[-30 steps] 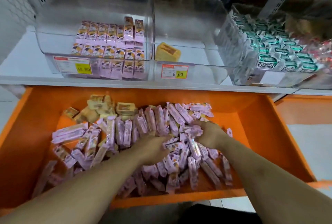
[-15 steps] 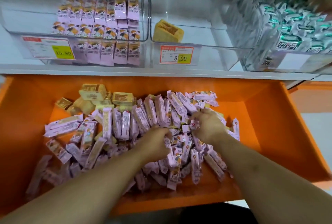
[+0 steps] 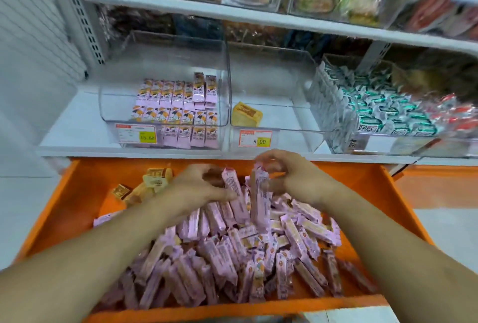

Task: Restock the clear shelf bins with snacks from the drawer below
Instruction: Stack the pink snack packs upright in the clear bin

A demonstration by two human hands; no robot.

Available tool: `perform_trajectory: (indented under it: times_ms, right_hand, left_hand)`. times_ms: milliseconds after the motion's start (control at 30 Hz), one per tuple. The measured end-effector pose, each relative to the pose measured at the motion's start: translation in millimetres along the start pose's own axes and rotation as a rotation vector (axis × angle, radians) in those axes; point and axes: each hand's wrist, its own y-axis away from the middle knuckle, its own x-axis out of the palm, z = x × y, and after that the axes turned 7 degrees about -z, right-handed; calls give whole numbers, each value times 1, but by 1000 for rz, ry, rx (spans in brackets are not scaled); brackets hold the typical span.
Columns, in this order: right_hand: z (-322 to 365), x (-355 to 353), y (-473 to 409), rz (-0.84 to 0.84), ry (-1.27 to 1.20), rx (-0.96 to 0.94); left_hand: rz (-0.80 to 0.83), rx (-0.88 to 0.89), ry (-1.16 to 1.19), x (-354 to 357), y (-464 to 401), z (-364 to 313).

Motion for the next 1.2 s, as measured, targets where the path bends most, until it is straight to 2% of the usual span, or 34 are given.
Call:
perform_trajectory:
  times_ms: [133, 233, 433, 567, 667, 800, 933, 1067, 1200]
  right_hand:
    - [46, 13, 26, 29, -191, -136]
    - [66, 34, 33, -29, -239, -210]
    - [89, 72, 25, -126, -294, -189]
    - [97, 57, 11, -211, -359, -181]
    - [101, 46, 0, -256, -365, -189]
    - [104, 52, -6, -243, -340, -169]
    - [106, 63, -10, -275, -264, -149]
    - [103, 70, -13, -295, -191, -127]
    - [107, 66, -13, -175, -375, -43]
  left_hand:
    - [122, -23, 253, -31, 38, -54]
    - [112, 7, 289, -44, 61, -68]
    - [25, -36, 303, -61, 77, -67]
    - [-21, -63, 488, -77, 68, -78]
    - [11, -93, 579, -86, 59, -84]
    - [96, -101, 459, -89, 55, -84]
    - [171, -1, 303, -82, 50, -80]
    - [108, 32, 188, -76, 53, -74]
    - [31, 27, 139, -72, 54, -72]
